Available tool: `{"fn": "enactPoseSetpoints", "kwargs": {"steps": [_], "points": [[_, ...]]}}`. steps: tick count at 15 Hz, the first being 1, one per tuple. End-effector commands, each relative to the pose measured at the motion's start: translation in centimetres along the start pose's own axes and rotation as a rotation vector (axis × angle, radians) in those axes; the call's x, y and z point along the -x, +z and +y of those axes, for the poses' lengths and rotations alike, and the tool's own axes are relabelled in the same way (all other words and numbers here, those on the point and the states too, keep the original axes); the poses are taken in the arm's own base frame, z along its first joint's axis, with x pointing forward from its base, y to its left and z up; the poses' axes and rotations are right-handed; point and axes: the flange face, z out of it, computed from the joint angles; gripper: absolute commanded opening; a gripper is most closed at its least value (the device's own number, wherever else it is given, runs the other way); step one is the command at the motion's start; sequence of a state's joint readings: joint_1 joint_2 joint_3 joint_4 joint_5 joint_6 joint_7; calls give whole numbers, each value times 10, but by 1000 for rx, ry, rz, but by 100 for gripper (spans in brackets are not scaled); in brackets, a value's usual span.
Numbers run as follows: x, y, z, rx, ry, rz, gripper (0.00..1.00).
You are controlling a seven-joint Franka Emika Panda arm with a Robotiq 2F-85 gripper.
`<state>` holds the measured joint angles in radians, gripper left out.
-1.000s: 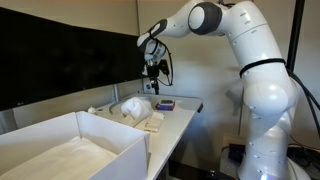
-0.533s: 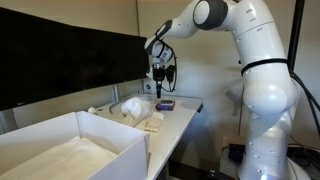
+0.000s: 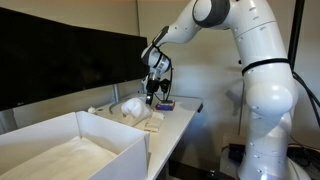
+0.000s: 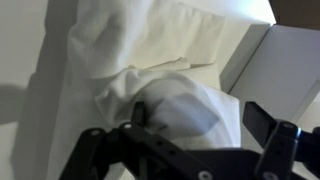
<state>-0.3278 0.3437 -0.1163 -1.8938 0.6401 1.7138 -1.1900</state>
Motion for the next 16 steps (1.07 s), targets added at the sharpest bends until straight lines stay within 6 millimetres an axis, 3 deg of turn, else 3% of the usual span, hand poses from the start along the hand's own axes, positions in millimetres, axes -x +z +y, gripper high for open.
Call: {"fn": "enactPoseSetpoints", "kwargs": {"steps": [1,4,5,6,11,16], "points": [[-11,27,-6,94,-26,64,100],[-27,30,-9,136,-26,98,100],[-25,26,-10,145,-28,100,75],[-25,19,-11,157,-23,104,74],[-20,-25,-22,202,26,116,41],[10,-50,-45,250,115,-12,10]]}}
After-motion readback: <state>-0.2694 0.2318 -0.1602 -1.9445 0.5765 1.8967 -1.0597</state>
